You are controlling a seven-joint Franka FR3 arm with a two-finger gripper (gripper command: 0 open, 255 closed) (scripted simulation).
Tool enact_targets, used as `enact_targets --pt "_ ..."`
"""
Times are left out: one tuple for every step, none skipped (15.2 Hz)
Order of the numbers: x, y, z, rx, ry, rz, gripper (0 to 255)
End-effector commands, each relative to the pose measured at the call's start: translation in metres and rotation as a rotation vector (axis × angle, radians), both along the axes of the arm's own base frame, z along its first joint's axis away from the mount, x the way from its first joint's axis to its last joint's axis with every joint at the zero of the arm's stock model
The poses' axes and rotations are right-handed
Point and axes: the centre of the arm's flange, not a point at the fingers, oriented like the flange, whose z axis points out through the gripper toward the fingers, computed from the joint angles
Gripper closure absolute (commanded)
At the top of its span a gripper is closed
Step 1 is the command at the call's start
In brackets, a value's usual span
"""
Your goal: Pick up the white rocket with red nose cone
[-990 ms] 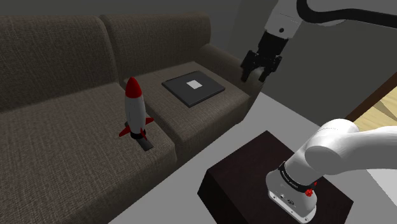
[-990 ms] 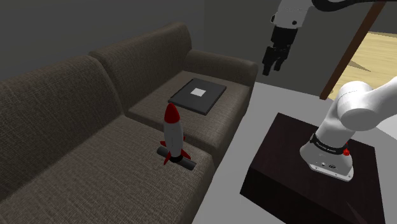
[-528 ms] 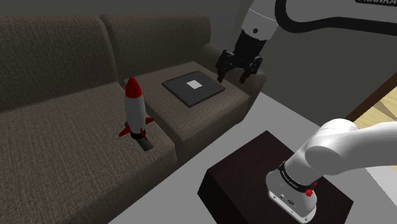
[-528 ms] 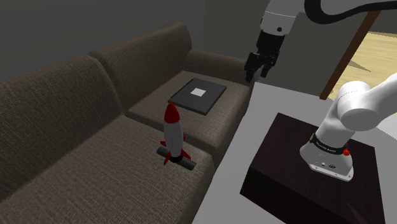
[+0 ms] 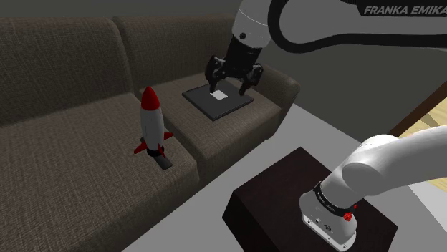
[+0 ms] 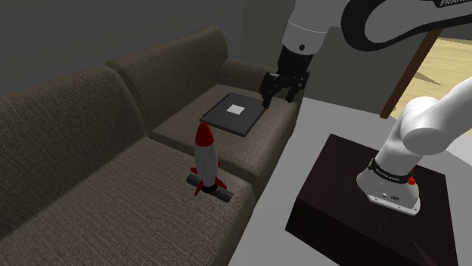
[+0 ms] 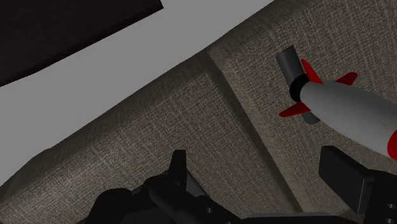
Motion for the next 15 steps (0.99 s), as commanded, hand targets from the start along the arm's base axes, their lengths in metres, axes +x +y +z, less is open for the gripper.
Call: enact_targets --pt "0.009 0.025 0.000 -0.005 -0.023 -0.028 0" --pt "0.014 0.037 -0.001 -0.008 -0.034 -0.041 0" --pt "0.019 0.049 -0.001 -0.012 -0.044 -0.054 0" --pt "0.025 0.061 -0.002 -0.015 -0.055 -0.067 0" --pt "0.030 0.074 -0.002 -0.019 -0.066 -0.080 0" --pt "0.036 0.086 -0.003 -0.022 -0.077 -0.093 0" --pt "0.042 0.098 -0.003 -0.026 -0.088 -0.106 0" --pt "0.048 0.109 -0.003 -0.029 -0.099 -0.120 0" --pt "0.054 0.121 -0.004 -0.033 -0.110 -0.132 0" --pt "0.060 0.133 -0.004 -0.036 -0.121 -0.146 0" --pt "0.067 0.145 -0.004 -0.040 -0.132 -0.159 0" --pt "0.073 0.156 -0.005 -0.043 -0.142 -0.172 0" --pt "0.080 0.168 -0.005 -0.047 -0.153 -0.185 0" --pt "0.087 0.179 -0.005 -0.050 -0.164 -0.198 0" --pt "0.094 0.190 -0.005 -0.054 -0.175 -0.211 0"
